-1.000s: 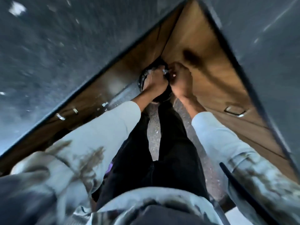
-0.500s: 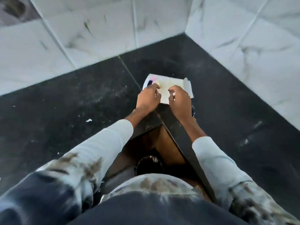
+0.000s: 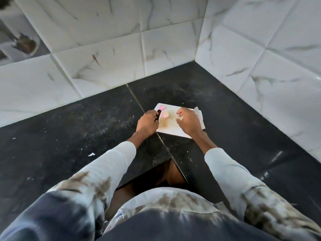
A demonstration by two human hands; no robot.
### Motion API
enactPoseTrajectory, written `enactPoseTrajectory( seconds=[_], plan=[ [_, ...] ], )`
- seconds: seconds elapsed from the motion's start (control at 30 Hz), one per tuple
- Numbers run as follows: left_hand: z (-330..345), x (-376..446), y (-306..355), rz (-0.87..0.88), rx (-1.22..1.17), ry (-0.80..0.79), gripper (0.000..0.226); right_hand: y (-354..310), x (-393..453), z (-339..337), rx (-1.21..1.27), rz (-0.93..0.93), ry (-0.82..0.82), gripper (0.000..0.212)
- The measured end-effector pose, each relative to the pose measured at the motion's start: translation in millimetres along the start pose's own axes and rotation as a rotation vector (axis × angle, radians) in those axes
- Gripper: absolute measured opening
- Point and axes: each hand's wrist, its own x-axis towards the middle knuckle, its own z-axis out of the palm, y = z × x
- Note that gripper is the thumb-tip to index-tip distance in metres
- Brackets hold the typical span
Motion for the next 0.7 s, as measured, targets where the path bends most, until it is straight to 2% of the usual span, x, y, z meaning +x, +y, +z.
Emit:
enactPoseTrajectory(
  seconds=[0.27,0.37,0.57,0.7],
  plan=[
    [11.3,71.5,-26.9,0.032,0.029,-0.1,0.045,-3.6,39.7,40.5,-0.094,0.148,-0.096,0.024],
    [19.9,93.1,-32.5,0.063,0.035,-0.121,0.043,7.8,45.7,46.5,-0.144,0.272,-0.026,0.022],
    [56.5,96.9,-24.2,0.318,-0.036,-0.197,0.032,50.0,12.2,28.7,-0.163,0.621,0.169,0.033],
    [84.8,89.4,-3.3,0.383,-0.128,-0.275,0.029,74.6,-17.4,29.3,-0.138,0.707,0.134,0.042]
  ],
)
